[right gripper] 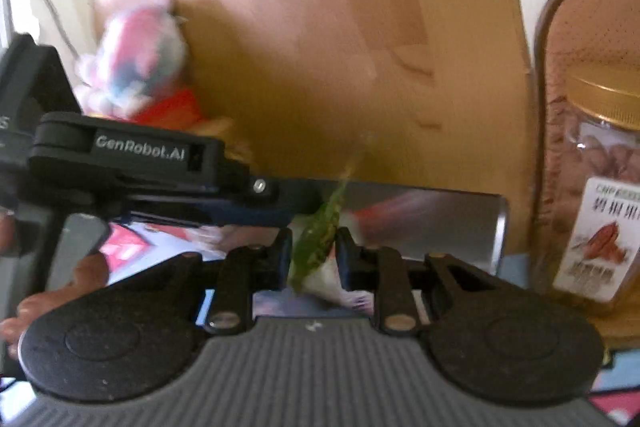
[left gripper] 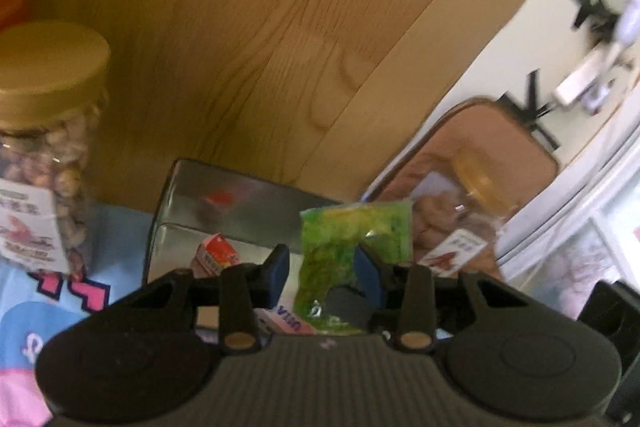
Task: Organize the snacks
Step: 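Lower the green pouch into the silver tin and release it, then grasp the orange snack bag with the left gripper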
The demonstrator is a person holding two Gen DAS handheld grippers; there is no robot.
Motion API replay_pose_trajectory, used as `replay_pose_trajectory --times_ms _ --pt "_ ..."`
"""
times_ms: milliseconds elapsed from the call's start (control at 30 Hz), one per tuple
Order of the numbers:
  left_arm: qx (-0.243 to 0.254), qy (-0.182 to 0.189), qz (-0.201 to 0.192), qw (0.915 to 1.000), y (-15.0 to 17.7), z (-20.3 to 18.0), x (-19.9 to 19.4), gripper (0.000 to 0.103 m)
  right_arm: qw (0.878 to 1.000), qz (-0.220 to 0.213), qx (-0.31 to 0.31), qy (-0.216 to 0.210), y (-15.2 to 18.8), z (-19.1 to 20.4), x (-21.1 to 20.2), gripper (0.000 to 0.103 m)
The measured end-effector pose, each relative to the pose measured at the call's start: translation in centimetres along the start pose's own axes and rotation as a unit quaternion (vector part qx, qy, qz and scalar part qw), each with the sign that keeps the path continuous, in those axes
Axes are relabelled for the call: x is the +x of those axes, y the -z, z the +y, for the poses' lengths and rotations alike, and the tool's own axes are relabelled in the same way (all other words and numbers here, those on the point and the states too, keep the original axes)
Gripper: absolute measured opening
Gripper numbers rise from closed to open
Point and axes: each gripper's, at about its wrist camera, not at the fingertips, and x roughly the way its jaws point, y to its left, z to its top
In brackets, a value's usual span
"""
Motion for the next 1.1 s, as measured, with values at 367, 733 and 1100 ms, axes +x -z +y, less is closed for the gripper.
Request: replay_pose_trajectory --times_ms 367,733,1100 --pt "0.002 0.002 -0.009 1.0 1.0 0.3 -0.6 0.045 0.994 -0.049 -0.022 0.095 2.7 -1.4 -3.9 0.058" --pt "-0.016 0.033 -0.021 0.9991 8.8 3.1 -11.5 0.045 0.99 -0.072 0.121 0.028 12.7 -1.8 -13.2 0.057" --pt "-0.103 -0.008 -0.014 0.9946 10.6 10.0 -14.3 0.046 0.991 0.036 0.119 -0.047 10.9 2.3 -5.6 0.057"
